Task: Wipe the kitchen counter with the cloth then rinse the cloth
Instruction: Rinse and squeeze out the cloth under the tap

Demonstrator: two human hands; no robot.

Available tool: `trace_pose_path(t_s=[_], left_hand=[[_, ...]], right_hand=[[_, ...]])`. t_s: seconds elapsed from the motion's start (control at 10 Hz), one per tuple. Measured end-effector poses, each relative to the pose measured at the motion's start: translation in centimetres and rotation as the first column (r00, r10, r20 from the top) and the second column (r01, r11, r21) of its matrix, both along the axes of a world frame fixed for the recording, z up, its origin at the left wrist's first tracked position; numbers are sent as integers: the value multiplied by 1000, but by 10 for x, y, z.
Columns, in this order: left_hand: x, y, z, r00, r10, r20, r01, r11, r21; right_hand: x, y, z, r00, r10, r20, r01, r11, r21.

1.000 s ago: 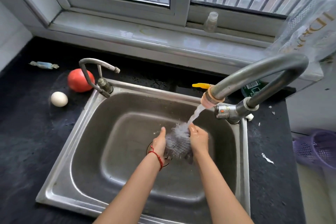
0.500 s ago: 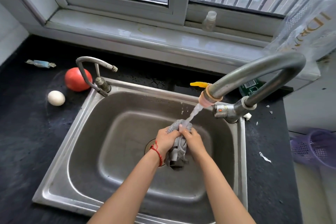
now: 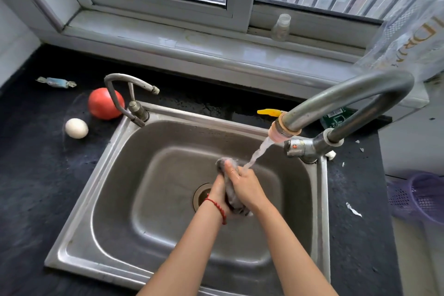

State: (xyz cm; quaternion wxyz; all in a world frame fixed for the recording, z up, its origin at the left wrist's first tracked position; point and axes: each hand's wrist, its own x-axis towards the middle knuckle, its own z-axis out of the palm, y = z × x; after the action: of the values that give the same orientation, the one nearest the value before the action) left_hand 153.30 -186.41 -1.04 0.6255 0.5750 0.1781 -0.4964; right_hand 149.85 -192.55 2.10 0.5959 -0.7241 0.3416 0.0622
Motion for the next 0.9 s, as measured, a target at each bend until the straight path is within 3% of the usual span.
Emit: trace_pose_path(t_s=[0.1, 0.2, 0.3, 0.4, 0.5, 0.6, 0.7, 0.8, 0.9], left_hand=[[-4, -10, -14, 965, 56, 255, -105, 978, 182], [-1, -1, -7, 967, -139, 215, 80, 962, 261], [11, -6, -3, 997, 74, 9, -75, 989, 125], [20, -11, -4, 992, -116, 57, 109, 988, 113], [24, -11, -6, 994, -111, -6, 111, 993, 34], [24, -10, -8, 996, -84, 11, 83, 994, 69], [12, -10, -10, 992, -28, -119, 30, 999, 15], [6, -16, -3, 993, -99, -62, 101, 994, 34], [20, -21, -5, 984, 21, -176, -32, 997, -64]], right_hand=[[-7, 7, 7, 989, 113, -98, -126, 983, -135], [0, 7, 14, 983, 8, -185, -82, 914, -397], [16, 3, 18, 967, -135, -217, 3, 854, -519], [19, -7, 15, 956, -152, -251, -18, 823, -567], [6, 0, 18, 957, -72, -282, -100, 828, -551], [-10, 27, 25, 956, 78, -283, -230, 797, -558], [-7, 12, 21, 969, 4, -247, -184, 679, -711], [2, -21, 18, 928, -139, -347, -132, 746, -653], [-6, -6, 16, 918, -38, -395, -198, 818, -540]])
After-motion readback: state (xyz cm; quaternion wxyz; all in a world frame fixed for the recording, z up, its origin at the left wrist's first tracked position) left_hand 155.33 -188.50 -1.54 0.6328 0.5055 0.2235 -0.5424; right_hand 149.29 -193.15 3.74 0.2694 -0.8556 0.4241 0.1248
